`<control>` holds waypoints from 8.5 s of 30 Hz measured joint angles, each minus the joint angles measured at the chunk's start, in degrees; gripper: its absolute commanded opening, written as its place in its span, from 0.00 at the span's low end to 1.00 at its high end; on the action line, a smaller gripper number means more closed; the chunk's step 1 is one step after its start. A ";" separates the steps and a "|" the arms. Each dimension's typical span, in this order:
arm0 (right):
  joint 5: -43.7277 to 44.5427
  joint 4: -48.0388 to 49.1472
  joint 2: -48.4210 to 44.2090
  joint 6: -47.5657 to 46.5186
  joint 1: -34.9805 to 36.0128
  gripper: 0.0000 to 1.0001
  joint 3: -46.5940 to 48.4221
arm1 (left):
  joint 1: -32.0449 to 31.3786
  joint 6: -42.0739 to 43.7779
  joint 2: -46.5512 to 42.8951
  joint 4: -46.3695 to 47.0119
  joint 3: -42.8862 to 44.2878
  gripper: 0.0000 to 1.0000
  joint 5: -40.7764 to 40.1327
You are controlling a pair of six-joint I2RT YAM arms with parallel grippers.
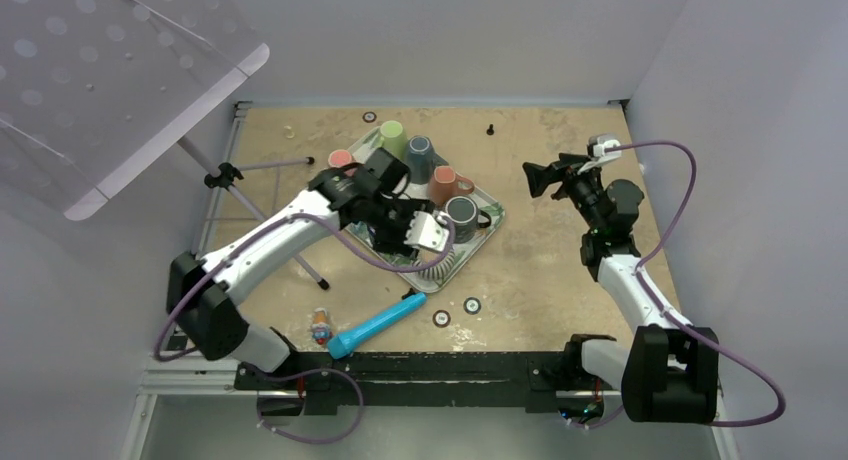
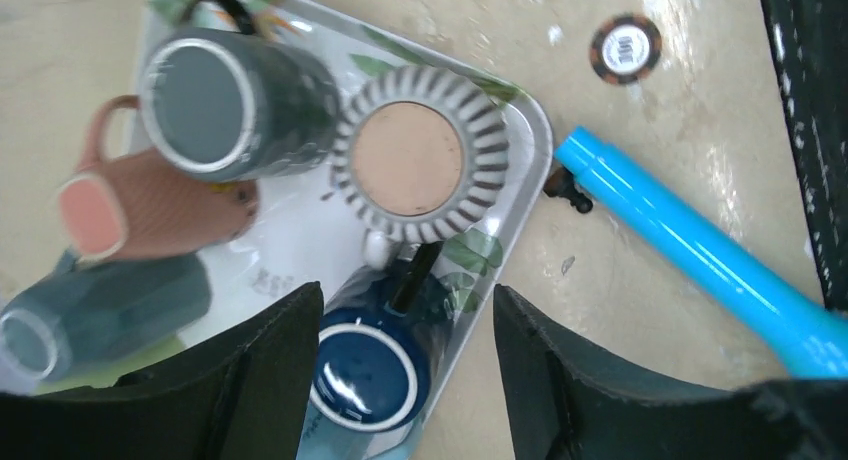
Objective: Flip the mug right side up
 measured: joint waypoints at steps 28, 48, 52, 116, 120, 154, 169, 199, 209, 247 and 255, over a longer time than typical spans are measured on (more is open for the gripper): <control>-3.82 -0.04 -0.92 1.95 0.00 0.98 0.00 | -4.15 15.69 22.51 1.33 0.92 0.14 -23.71; -5.38 -2.62 -5.62 7.21 0.74 0.98 -0.20 | 0.76 -3.06 20.24 -0.57 12.24 0.00 -17.99; -5.70 -0.57 -5.25 10.78 6.38 0.98 -2.19 | 3.65 -9.79 19.61 0.13 15.23 0.00 -16.52; 30.14 -71.60 42.45 -11.06 6.54 0.13 45.40 | 21.84 -43.10 7.65 11.28 -9.92 0.75 -20.96; 28.74 -71.49 42.45 -11.34 6.05 0.46 45.40 | 21.84 -43.39 11.41 14.93 -9.88 0.65 -22.69; 4.98 -17.81 9.90 13.07 35.65 0.96 18.43 | 21.84 -56.50 -0.63 9.05 1.75 0.00 0.35; -9.44 29.83 21.22 42.84 38.45 0.00 17.84 | 19.85 -64.17 -9.09 11.06 2.47 0.64 19.32; 30.82 -84.50 17.29 -0.96 26.69 0.00 36.46 | 27.71 -43.93 13.77 10.27 -0.20 0.81 -22.47; 30.62 -82.47 24.52 -2.14 24.41 0.08 31.67 | 30.93 -40.54 19.41 14.21 0.96 0.76 -23.45; 3.39 -17.57 2.32 15.23 37.55 0.98 19.39 | 26.18 -60.57 -4.48 6.47 8.81 0.00 12.07; -4.04 1.90 8.39 24.17 40.24 0.61 19.58 | 22.32 -65.35 -9.68 5.88 8.20 0.00 19.78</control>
